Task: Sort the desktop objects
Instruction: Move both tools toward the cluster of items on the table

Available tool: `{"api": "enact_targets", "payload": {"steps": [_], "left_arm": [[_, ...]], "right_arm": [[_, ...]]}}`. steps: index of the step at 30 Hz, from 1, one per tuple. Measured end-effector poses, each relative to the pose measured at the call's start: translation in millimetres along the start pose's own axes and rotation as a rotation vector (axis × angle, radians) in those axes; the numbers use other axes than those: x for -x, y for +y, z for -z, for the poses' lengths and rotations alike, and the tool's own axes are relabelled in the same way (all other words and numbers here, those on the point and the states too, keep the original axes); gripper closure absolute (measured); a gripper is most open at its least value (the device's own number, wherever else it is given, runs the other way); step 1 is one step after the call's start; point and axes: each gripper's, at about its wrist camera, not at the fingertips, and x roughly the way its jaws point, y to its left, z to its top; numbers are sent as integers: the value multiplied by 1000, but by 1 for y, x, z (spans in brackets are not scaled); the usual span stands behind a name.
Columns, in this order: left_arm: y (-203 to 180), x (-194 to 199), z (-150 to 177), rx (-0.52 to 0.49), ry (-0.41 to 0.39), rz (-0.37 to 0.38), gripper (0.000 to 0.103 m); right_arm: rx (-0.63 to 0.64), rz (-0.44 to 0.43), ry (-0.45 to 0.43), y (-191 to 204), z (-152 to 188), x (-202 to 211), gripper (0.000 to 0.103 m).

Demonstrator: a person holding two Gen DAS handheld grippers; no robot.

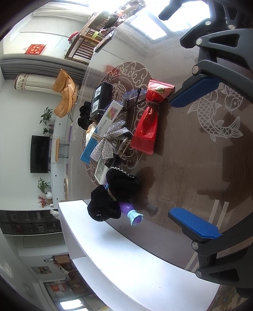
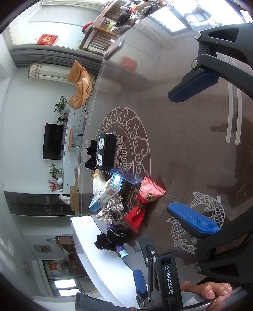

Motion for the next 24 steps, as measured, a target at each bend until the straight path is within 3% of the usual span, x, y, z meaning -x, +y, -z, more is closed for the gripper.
{"api": "enact_targets", "payload": {"steps": [11,24], "left_arm": [[5,-2,-1,28,1,6,0],[4,-10,0,27,37,2,0]], "right_arm": [[42,-14,2,9,-11,-8,0],[64,-47,63,17,-8,-25,0]]}}
